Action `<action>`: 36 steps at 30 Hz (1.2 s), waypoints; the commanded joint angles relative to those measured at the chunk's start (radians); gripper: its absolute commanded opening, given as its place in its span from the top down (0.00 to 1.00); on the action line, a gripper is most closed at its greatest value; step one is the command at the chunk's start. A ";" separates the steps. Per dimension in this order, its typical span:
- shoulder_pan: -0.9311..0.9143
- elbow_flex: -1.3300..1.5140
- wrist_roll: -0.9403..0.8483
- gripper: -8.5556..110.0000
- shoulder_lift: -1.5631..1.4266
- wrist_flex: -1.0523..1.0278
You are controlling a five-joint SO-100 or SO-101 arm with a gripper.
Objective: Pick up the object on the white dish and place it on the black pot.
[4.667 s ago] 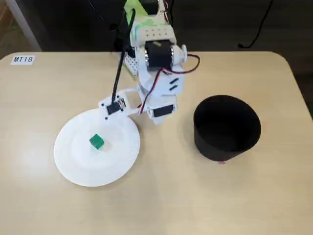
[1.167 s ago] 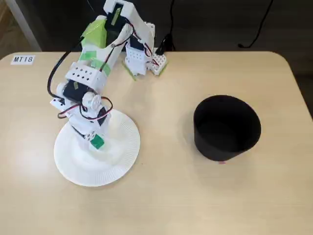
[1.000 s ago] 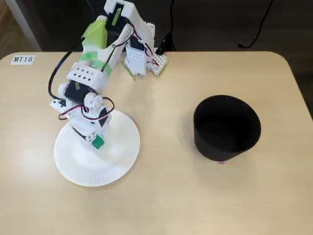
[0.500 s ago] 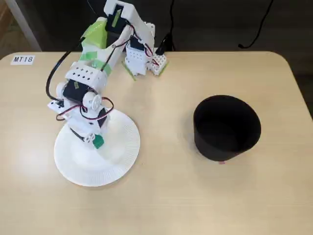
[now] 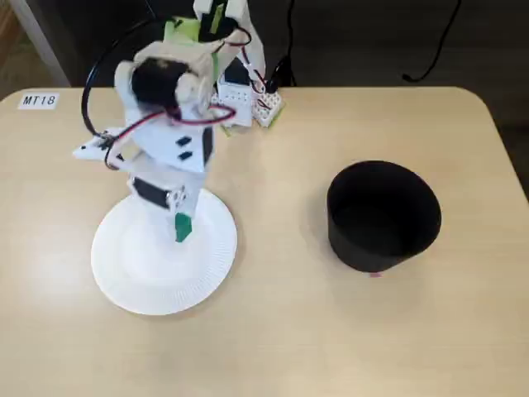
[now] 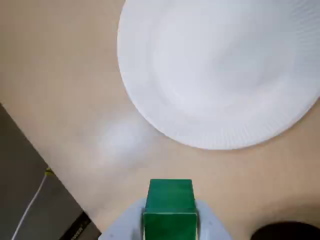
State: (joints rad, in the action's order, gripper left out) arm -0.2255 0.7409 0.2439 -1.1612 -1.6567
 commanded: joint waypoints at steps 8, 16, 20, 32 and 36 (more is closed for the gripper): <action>0.394 -0.026 -0.020 0.91 -0.235 -0.028; 0.684 -0.029 -0.089 0.92 -0.146 -0.014; 0.764 -0.038 -0.130 0.93 -0.054 -0.005; 0.861 -0.038 -0.206 0.93 0.147 0.081; 0.859 -0.040 -0.239 0.93 0.222 0.097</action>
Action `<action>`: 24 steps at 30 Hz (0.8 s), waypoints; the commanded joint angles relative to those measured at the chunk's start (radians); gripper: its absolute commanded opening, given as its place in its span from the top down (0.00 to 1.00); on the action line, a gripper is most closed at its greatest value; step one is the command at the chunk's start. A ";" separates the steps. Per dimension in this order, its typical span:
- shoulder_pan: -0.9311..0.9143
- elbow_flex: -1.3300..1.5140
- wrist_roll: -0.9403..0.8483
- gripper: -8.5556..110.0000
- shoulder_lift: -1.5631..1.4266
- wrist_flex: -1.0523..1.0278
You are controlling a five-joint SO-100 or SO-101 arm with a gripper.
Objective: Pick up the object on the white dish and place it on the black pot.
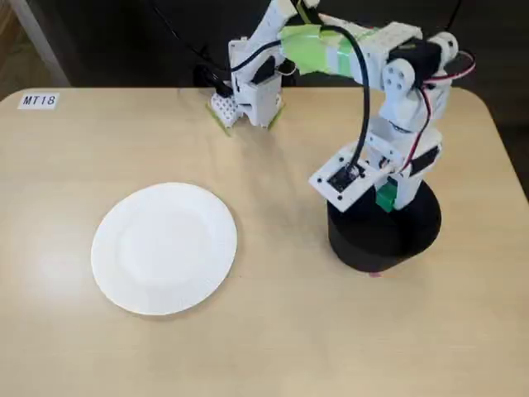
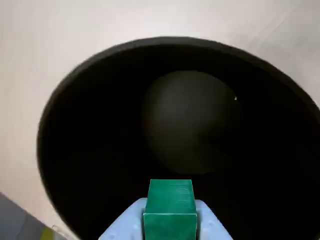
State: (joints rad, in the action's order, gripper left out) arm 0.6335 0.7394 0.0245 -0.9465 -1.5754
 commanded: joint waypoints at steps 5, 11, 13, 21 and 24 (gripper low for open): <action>0.003 -0.064 -0.034 0.93 0.084 0.026; 0.006 -0.066 -0.049 0.87 0.097 0.014; 0.006 -0.066 -0.078 0.78 0.083 0.008; -0.011 -0.066 -0.097 0.66 0.031 -0.008; -0.021 -0.066 -0.092 0.69 0.021 -0.020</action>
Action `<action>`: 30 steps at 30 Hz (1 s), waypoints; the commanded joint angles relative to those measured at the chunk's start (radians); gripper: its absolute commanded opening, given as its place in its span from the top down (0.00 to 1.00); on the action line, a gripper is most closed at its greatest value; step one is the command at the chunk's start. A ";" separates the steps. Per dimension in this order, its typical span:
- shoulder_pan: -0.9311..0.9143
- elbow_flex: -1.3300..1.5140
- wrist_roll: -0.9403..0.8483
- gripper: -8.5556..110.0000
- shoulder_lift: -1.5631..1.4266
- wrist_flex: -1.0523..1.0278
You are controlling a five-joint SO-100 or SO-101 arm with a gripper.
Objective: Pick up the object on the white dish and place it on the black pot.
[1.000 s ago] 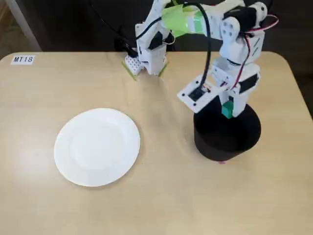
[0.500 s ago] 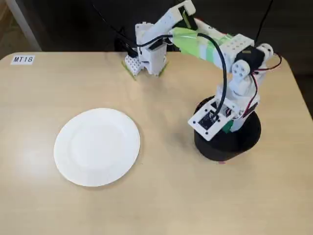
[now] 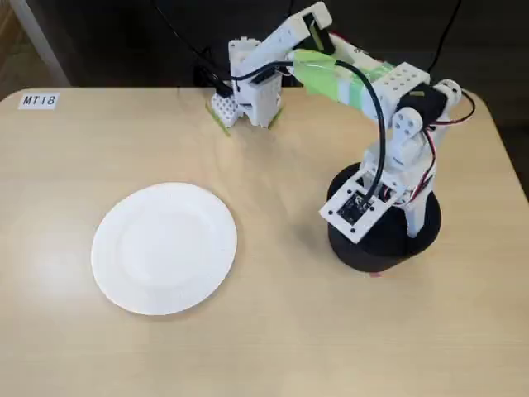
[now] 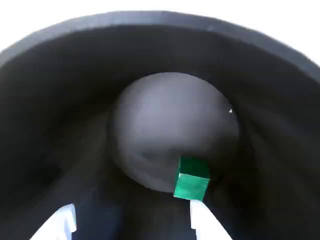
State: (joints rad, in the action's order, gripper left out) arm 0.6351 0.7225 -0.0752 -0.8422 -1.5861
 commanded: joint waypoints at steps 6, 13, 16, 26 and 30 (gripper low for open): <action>-0.066 -0.057 0.037 0.92 -0.186 -0.028; -0.232 -0.058 0.049 0.93 -0.514 -0.074; -0.336 -0.041 0.055 0.93 -0.666 -0.077; -0.609 0.021 0.005 0.93 -0.999 -0.078; -0.660 0.341 -0.003 0.93 -1.236 0.015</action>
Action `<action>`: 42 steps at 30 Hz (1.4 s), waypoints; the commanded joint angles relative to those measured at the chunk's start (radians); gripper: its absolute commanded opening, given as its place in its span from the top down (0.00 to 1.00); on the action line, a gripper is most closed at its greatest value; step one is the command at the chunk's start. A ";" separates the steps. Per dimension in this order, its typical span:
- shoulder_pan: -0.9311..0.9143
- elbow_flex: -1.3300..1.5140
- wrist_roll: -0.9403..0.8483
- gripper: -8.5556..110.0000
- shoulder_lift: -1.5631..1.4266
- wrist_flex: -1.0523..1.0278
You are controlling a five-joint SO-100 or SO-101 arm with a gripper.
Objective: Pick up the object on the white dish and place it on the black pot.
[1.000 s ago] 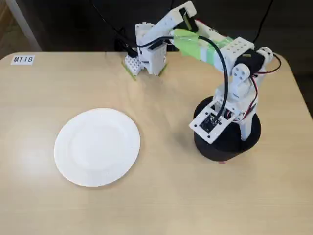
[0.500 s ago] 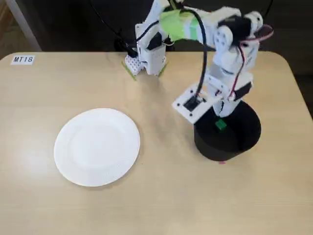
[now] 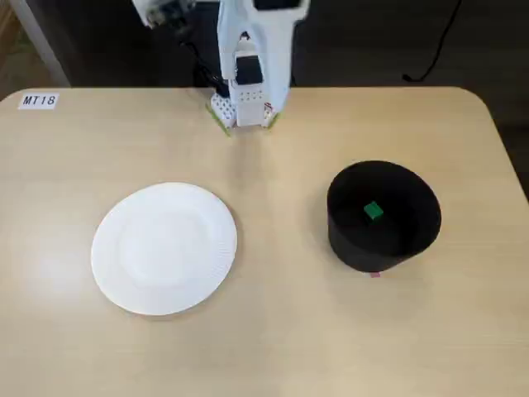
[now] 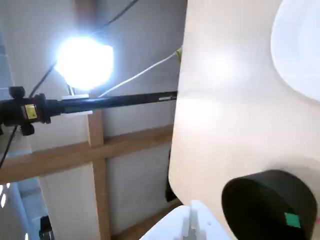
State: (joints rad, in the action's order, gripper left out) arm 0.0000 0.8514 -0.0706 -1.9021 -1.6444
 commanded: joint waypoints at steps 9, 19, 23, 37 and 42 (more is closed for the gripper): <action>-0.034 1.054 0.005 0.93 -0.627 0.446; -0.110 1.694 -0.021 0.93 -1.011 0.683; -0.103 1.862 -0.034 0.93 -1.172 0.704; -0.008 2.201 -0.041 0.93 -1.428 0.721; 0.002 2.263 -0.044 0.93 -1.428 0.744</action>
State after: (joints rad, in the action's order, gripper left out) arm -0.0107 3.0833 -0.1043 -3.2122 -0.9173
